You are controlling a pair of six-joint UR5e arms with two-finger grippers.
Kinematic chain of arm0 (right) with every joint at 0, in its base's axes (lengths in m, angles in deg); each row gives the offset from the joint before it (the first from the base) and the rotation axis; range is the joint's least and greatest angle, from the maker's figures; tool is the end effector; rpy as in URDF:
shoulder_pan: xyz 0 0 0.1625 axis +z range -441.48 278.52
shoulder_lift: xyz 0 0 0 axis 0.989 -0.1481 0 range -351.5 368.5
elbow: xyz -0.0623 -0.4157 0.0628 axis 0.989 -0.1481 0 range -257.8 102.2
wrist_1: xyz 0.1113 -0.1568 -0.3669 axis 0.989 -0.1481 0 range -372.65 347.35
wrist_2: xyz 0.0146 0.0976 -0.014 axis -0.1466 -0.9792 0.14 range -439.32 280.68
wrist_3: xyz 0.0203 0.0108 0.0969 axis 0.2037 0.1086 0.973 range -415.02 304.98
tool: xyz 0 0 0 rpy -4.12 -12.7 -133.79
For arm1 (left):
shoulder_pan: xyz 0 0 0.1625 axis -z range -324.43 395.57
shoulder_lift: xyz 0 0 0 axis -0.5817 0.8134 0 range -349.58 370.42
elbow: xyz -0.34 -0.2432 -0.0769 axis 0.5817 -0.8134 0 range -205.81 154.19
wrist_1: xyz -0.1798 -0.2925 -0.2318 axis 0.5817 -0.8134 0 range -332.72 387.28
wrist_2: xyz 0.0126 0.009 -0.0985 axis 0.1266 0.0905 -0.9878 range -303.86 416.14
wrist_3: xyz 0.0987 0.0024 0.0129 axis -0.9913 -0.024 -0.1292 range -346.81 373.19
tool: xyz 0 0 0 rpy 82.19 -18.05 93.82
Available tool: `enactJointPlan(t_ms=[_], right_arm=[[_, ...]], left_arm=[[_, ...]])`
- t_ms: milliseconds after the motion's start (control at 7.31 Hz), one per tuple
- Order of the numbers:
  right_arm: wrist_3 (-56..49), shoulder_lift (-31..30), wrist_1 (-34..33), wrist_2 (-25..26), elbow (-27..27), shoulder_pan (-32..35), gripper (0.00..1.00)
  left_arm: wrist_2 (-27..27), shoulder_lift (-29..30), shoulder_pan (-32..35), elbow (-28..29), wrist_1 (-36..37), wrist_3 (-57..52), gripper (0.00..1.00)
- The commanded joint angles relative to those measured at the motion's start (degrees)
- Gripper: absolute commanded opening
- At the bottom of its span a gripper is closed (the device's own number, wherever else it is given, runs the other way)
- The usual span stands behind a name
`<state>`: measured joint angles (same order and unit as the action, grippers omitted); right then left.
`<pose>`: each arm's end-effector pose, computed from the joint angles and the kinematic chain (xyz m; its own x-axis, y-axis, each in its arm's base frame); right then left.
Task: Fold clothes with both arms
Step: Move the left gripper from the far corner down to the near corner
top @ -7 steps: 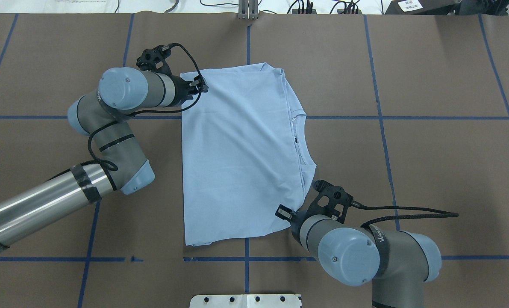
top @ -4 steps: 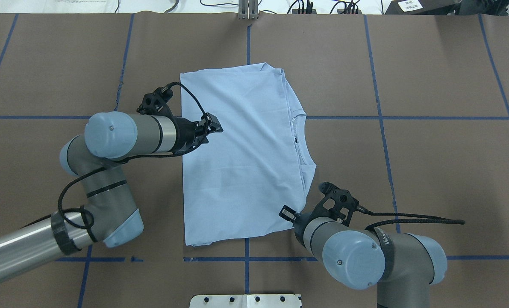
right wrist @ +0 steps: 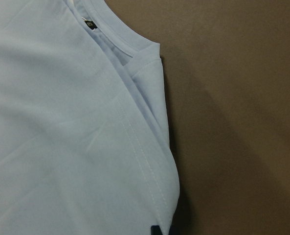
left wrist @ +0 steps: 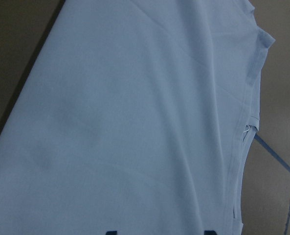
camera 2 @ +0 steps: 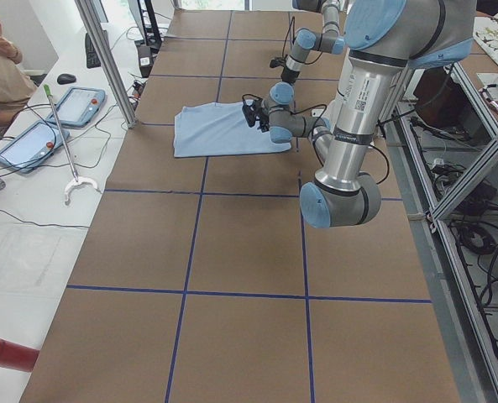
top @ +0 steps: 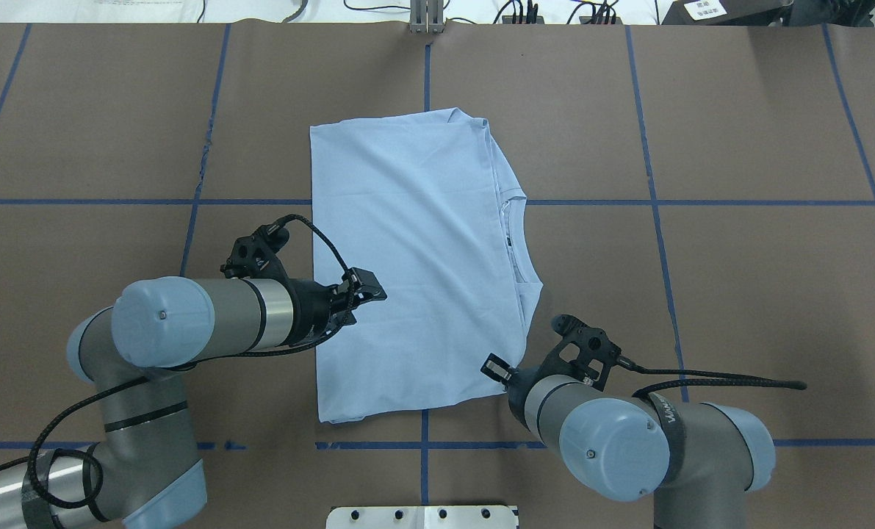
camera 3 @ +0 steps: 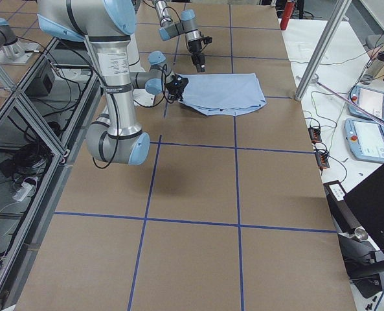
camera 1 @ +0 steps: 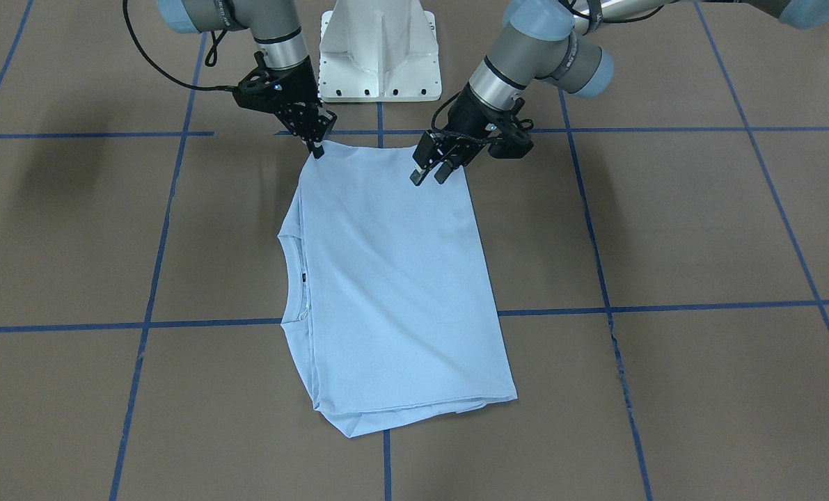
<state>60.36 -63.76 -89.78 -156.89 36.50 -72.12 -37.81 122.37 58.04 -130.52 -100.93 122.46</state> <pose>-0.5251 -0.2433 0.2790 0.3700 0.4852 0.7923 -0.5437 0.8046 -0.2389 0.5018 -0.3444 0.2522 0.1222 -0.4068 -0.9053 0.3815 0.8613 -0.3355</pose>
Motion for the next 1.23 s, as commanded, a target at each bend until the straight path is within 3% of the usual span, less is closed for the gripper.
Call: enactJointPlan(t_ms=[0, 137, 821, 1095], right_arm=[[0.02, -0.94, -0.04, -0.03, 0.48, -0.05, 0.0], [0.1, -1.04, -0.21, -0.03, 2.22, -0.22, 0.0], [0.98, -1.12, -0.82, 0.4, 4.0, -2.33, 0.0], [0.98, -0.78, -6.09, 0.49, 6.19, -2.77, 0.0]], left_arm=[[0.53, -0.33, -3.02, -4.7, 12.31, 0.24, 0.67], [0.27, -0.33, -4.26, -7.33, 18.37, 1.37, 0.67], [0.53, -1.74, -6.82, -7.61, 22.98, 8.41, 0.66], [0.53, -2.26, -6.82, -7.62, 23.53, 8.41, 0.65]])
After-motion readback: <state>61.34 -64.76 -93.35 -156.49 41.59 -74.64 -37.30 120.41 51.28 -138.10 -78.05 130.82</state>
